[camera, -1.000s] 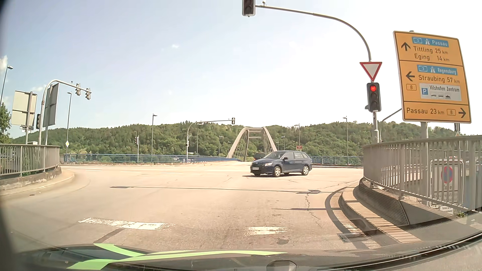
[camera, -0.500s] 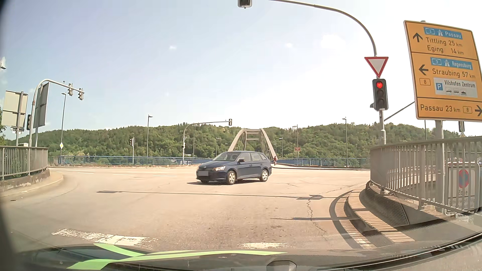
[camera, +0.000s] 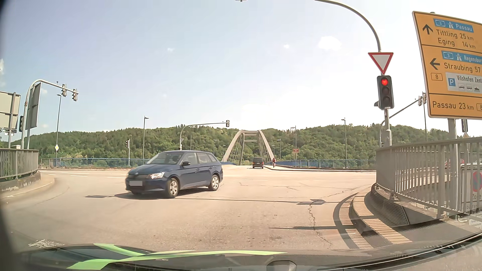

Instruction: Follow the waypoints while adhering to traffic rules and regulations

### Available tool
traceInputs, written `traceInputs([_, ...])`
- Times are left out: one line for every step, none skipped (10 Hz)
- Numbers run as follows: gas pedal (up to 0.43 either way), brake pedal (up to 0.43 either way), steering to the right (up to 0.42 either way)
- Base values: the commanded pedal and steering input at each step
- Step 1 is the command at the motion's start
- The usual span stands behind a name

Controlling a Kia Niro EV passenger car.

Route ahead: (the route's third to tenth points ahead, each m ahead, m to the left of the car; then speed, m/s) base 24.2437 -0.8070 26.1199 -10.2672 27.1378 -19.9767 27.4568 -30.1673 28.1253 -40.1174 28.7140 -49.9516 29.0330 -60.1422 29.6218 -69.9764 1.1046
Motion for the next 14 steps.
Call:
traceInputs([0.000, 0.000, 0.036])
traceInputs([0.000, 0.000, 0.036])
traceInputs([0.000, 0.000, 0.036])
traceInputs([0.000, 0.000, 0.036])
traceInputs([0.008, 0.000, 0.036])
traceInputs([0.039, 0.000, 0.036])
traceInputs([0.047, 0.000, 0.037])
traceInputs([0.000, 0.000, 0.039])
traceInputs([0.000, 0.000, 0.039])
traceInputs([0.000, 0.000, 0.039])
traceInputs([0.000, 0.000, 0.039])
traceInputs([0.000, 0.000, 0.039])
traceInputs([0.000, 0.000, 0.039])
traceInputs([0.000, 0.000, 0.039])
